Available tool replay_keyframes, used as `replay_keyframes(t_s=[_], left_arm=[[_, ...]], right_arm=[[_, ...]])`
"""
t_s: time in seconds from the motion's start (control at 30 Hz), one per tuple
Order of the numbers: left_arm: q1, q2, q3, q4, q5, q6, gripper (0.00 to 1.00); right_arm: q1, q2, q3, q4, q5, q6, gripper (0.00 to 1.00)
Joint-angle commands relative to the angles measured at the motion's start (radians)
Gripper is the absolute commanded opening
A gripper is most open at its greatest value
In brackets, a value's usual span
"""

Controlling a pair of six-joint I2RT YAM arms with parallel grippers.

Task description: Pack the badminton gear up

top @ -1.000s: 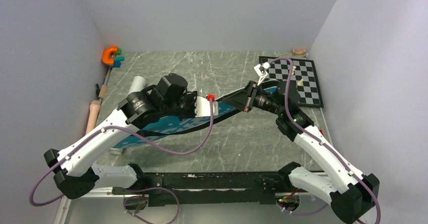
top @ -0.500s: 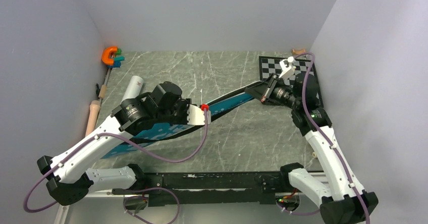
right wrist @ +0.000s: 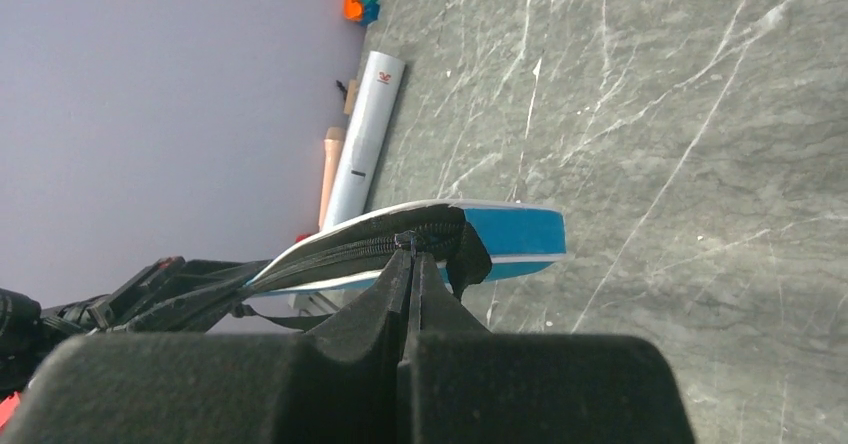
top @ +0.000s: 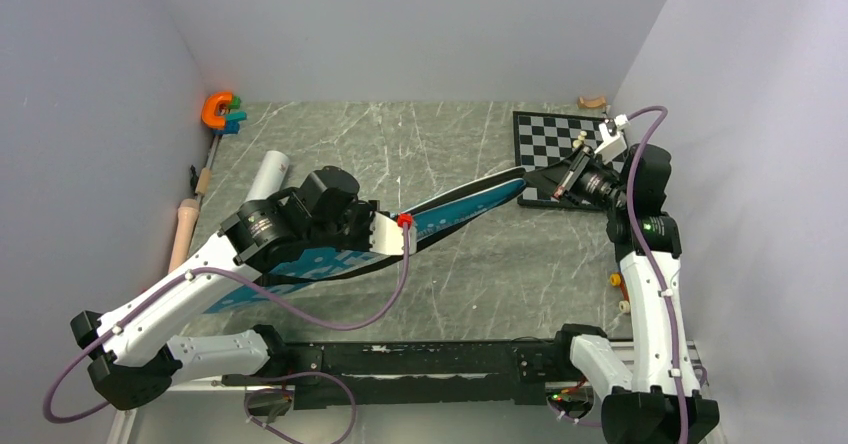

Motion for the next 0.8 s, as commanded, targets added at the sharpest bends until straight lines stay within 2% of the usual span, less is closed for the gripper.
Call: replay_keyframes(t_s=[0.0,0.17,0.27,0.33,0.43,0.53,0.63,0.77], left_arm=[[0.0,-0.037,0.016,-0.047,-0.026,0.026,0.0],[0.001,-0.032,0.026,-0.04,-0.021,0.015,0.0],[0.001,-0.018,0.053,-0.034,-0.009,-0.006,0.0],[-0.001,-0.002,0.075,-0.035,0.004,-0.016,0.0],[-0.013,0.032,0.106,-0.042,0.013,-0.024,0.0],[-0.045,0.075,0.13,-0.056,0.028,-0.028,0.0],[-0.087,0.125,0.132,-0.047,0.028,-0.022,0.0],[-0.127,0.232,0.167,-0.041,0.035,-0.015,0.0]], right_arm=[[-0.047,0.01,0.052,0.004,0.054,-0.057,0.0],[-0.051,0.02,0.031,-0.041,0.085,-0.094,0.0],[-0.052,0.015,0.021,-0.099,0.164,-0.145,0.0],[-0.051,0.004,0.018,-0.123,0.201,-0.162,0.1],[-0.051,-0.025,0.036,-0.144,0.249,-0.171,0.37],[-0.051,-0.06,0.087,-0.162,0.32,-0.168,0.51],[-0.051,-0.084,0.126,-0.179,0.393,-0.164,0.58],[-0.052,-0.093,0.109,-0.147,0.367,-0.135,0.6]])
